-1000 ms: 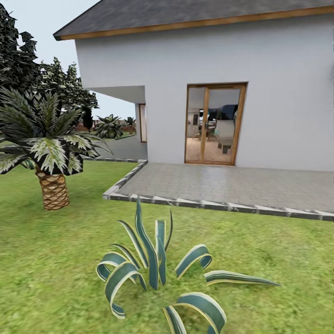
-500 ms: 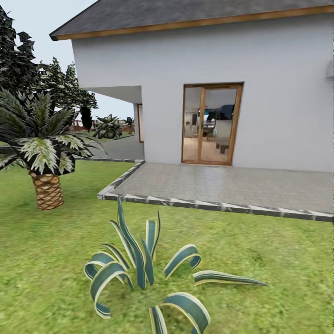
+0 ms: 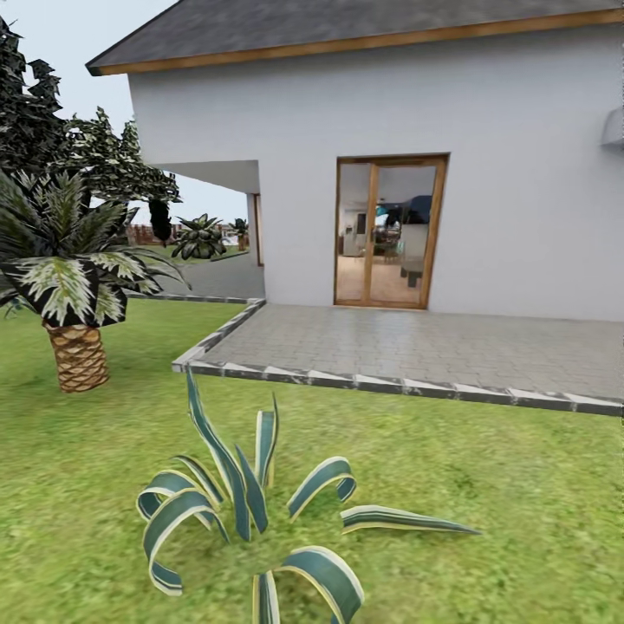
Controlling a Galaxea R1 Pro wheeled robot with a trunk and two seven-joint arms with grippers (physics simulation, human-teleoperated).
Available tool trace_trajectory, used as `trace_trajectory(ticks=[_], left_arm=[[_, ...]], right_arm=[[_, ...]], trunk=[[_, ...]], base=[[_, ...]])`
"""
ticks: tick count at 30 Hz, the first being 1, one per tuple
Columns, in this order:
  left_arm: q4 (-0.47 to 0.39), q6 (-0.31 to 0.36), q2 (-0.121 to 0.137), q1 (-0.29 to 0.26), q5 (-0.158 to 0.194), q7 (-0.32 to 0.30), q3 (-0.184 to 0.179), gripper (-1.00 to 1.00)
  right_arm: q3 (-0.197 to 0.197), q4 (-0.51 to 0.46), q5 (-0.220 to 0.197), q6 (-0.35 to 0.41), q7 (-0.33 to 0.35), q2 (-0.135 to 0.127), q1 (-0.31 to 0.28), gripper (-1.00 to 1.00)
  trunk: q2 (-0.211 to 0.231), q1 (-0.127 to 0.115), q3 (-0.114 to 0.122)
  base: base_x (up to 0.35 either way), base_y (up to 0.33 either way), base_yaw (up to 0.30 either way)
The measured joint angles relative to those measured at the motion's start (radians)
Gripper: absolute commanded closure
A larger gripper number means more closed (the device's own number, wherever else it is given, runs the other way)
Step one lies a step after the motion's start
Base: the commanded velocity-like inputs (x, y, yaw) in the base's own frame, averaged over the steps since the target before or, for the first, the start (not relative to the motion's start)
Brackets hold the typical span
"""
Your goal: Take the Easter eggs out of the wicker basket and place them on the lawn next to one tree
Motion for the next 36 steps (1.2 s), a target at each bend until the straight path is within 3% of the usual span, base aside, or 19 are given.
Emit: trace_trajectory(ticks=[36], left_arm=[[0.000,0.000,0.000,0.000,0.000,0.000,0.000,-1.00]], right_arm=[[0.000,0.000,0.000,0.000,0.000,0.000,0.000,-1.00]], trunk=[[0.000,0.000,0.000]], base=[[-0.010,-0.243,0.000]])
